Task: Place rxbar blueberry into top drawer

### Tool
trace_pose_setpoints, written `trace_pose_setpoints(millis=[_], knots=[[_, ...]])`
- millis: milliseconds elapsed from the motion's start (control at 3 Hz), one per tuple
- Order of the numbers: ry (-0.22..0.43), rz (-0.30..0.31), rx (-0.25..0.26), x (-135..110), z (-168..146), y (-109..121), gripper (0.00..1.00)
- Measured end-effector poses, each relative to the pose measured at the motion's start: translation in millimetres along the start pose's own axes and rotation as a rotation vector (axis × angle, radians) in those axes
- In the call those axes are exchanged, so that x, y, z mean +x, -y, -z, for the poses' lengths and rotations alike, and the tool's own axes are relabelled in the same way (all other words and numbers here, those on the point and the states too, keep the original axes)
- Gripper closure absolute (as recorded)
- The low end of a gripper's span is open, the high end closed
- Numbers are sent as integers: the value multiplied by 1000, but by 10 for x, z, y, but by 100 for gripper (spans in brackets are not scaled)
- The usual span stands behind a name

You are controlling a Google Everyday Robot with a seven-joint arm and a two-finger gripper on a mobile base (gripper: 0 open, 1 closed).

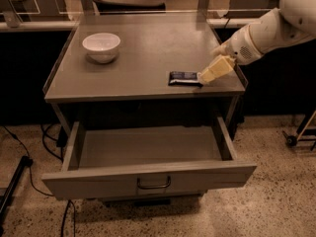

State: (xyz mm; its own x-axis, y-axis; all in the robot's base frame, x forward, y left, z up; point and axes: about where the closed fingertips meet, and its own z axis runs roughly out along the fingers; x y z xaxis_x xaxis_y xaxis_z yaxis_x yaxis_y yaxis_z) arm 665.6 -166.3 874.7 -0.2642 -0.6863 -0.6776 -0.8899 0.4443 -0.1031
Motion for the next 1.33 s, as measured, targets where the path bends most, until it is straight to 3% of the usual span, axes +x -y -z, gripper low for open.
trace_pose_setpoints(millis=[333, 667, 1000, 1333], knots=[[15, 4, -8, -2, -134, -5, 17], [29, 7, -14, -11, -253, -14, 17], [51, -7, -35, -26, -569, -16, 20], [61, -13, -28, -30, -642, -3, 20]])
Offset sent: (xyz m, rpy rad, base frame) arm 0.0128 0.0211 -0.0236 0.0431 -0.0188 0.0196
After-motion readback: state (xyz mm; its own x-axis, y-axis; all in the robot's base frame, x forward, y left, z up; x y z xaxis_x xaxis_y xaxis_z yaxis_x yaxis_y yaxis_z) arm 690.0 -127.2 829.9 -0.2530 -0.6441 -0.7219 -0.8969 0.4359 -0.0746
